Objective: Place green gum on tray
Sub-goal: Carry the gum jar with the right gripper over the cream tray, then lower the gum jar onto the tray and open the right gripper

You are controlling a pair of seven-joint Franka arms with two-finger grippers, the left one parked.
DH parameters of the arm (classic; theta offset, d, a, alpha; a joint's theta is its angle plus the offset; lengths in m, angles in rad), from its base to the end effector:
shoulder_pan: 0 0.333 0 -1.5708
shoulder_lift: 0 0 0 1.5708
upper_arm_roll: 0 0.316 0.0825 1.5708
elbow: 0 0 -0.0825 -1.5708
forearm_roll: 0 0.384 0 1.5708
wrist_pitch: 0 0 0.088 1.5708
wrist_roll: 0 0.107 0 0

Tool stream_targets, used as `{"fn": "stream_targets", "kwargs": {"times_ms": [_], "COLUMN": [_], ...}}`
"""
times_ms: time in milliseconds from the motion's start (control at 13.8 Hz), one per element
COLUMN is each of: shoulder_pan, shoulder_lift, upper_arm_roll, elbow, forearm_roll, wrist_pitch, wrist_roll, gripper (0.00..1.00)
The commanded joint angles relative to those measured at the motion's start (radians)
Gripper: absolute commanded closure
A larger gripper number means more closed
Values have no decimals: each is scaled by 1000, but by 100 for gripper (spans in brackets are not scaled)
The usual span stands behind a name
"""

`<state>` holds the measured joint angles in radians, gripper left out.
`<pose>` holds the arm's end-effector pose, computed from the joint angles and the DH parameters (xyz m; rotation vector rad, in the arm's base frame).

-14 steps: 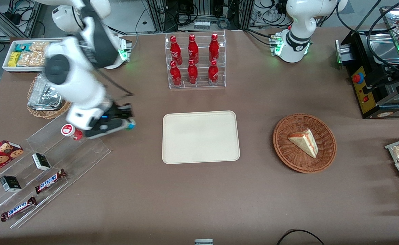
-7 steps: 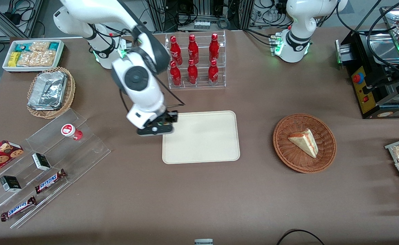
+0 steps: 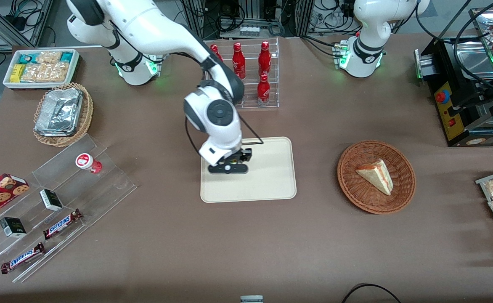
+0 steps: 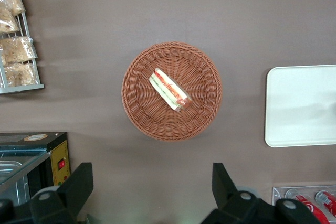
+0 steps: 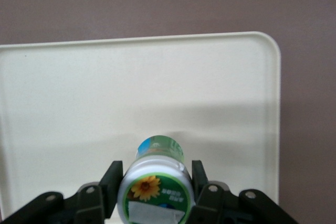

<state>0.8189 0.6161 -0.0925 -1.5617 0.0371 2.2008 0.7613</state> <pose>0.5183 0.4749 0.2884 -3.1400 0.0609 -0.0542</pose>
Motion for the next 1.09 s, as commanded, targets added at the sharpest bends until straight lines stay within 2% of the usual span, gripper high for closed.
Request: {"fn": "stream_targets", "kwargs": {"times_ms": [0, 725, 797, 870, 1014], "shoulder_pan": [17, 63, 63, 63, 57], "shoulder_lift": [65, 120, 120, 120, 111], "upper_arm_roll": [-12, -10, -10, -10, -10], "elbow": [65, 63, 63, 63, 65], "forearm_roll": [-34, -23, -23, -25, -28], "wrist_pitch": [20, 60, 60, 60, 60], "wrist_roll": [33, 38, 38, 36, 23], "gripper": [100, 100, 59, 1, 0]}}
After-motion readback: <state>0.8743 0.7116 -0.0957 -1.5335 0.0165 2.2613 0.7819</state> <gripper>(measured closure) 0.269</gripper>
